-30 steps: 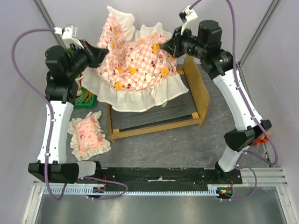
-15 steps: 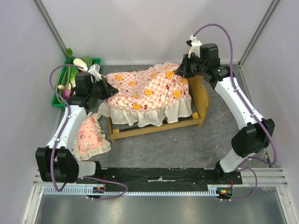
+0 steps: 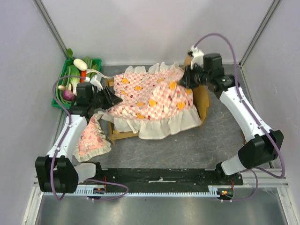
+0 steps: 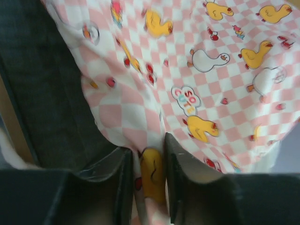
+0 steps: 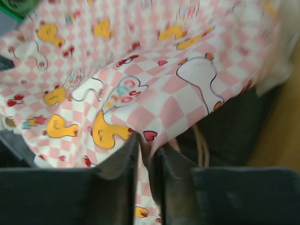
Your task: Set up the pet bed
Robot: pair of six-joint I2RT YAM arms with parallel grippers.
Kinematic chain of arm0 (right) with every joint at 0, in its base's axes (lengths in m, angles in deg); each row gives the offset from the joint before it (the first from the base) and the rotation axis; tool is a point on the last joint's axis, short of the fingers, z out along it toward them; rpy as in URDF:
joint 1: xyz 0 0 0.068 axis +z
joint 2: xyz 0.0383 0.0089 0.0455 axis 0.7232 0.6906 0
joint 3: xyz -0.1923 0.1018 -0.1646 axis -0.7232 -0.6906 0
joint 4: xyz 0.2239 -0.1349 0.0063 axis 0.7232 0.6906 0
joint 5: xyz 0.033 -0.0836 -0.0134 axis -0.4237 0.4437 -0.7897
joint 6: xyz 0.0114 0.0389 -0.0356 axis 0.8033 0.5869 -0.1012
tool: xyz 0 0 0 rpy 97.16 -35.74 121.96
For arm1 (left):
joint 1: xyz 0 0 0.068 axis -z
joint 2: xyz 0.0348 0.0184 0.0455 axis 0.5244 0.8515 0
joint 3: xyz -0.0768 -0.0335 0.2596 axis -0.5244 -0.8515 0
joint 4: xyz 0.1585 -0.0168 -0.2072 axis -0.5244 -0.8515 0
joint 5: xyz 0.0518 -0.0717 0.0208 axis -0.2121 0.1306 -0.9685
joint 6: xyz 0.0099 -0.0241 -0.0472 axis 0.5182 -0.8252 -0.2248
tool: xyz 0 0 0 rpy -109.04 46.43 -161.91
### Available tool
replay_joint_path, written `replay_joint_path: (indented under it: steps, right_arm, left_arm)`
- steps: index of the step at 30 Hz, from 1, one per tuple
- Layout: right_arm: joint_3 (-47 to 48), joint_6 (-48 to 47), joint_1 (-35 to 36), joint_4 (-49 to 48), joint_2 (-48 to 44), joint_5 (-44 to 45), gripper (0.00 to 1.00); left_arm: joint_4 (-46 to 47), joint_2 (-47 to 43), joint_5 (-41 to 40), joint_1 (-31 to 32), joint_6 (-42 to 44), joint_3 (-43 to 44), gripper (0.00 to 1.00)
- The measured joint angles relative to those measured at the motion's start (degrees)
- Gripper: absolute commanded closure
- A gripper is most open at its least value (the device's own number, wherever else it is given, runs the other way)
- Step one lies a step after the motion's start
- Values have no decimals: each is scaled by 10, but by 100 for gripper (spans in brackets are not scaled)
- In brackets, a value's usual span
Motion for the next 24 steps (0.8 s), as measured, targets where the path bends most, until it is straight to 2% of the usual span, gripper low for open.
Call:
replay_joint_path:
  steps: [1, 2, 5, 7, 10, 15, 19, 24]
  right_arm:
    - [-39, -2, 2, 4, -8, -2, 57]
    - [-75, -6, 3, 17, -10, -1, 46]
    - [-117, -10, 6, 65, -9, 10, 33]
    - [-111, -15, 6, 83, -14, 19, 32]
    - [-56, -16, 6, 91, -20, 28, 31]
    - [34, -9, 12, 47, -30, 42, 31]
    - [48, -5, 39, 32, -22, 94, 30]
    - [45, 2, 75, 31, 44, 175, 29]
  left_arm:
    - [-9, -3, 4, 0, -4, -17, 51]
    - [-20, -5, 5, 0, -5, -26, 42]
    - [-68, -18, 0, 0, 0, -33, 27]
    - [-97, -45, -16, 0, 6, -29, 25]
    - [-130, -76, -45, 0, 21, 7, 15]
    - [-130, -83, -88, 0, 45, 73, 13]
    - [-118, -33, -99, 0, 67, 108, 13]
    - [-90, 66, -97, 0, 84, 118, 13]
